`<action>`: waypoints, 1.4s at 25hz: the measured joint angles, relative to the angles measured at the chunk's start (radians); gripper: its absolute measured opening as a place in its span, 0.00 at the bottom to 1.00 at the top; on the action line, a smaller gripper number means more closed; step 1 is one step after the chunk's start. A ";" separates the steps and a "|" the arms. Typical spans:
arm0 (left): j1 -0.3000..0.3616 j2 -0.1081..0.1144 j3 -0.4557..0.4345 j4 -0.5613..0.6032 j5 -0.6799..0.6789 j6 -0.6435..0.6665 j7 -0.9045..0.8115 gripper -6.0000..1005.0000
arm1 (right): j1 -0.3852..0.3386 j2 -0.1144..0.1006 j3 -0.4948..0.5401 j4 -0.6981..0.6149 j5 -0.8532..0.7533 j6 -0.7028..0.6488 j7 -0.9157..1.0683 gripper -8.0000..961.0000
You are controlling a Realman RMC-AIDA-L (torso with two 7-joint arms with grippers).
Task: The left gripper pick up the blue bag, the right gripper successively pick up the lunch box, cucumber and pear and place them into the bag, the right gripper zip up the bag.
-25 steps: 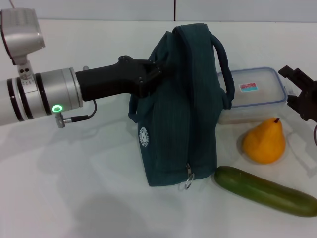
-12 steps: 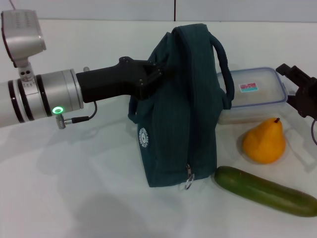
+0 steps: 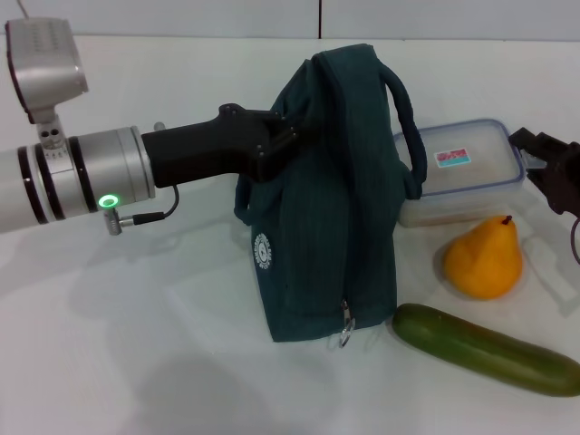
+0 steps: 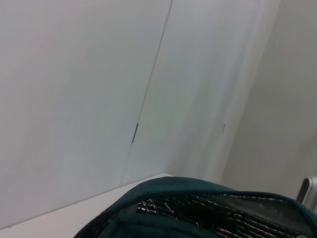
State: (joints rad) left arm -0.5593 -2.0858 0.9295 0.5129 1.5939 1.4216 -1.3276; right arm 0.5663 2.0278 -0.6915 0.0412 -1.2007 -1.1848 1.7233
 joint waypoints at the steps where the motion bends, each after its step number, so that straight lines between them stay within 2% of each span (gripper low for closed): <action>1: 0.000 0.000 0.000 -0.001 0.000 0.000 0.000 0.05 | 0.000 0.000 0.009 0.004 0.002 -0.001 -0.009 0.49; 6: 0.000 -0.001 0.000 -0.002 0.000 -0.001 0.001 0.05 | -0.001 0.000 0.061 0.036 -0.003 0.000 -0.043 0.32; 8: 0.001 -0.002 0.000 -0.002 -0.001 -0.001 0.001 0.05 | -0.001 0.000 0.057 0.036 -0.014 0.003 -0.045 0.15; 16: 0.006 -0.001 0.000 0.008 -0.007 0.021 0.001 0.05 | -0.017 0.000 0.061 0.019 -0.022 -0.028 -0.078 0.11; 23: 0.009 0.007 -0.009 0.027 -0.013 0.041 -0.048 0.05 | -0.046 -0.002 0.056 -0.040 -0.021 -0.135 -0.200 0.11; 29: 0.038 0.003 -0.002 0.121 -0.010 0.062 -0.193 0.05 | -0.074 -0.005 0.063 -0.077 -0.015 -0.256 -0.387 0.11; 35: 0.040 0.003 -0.004 0.124 -0.013 0.087 -0.231 0.05 | -0.100 -0.010 0.056 -0.118 -0.021 -0.359 -0.485 0.11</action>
State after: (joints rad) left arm -0.5189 -2.0831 0.9258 0.6364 1.5808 1.5087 -1.5583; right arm 0.4667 2.0177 -0.6359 -0.0772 -1.2219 -1.5441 1.2385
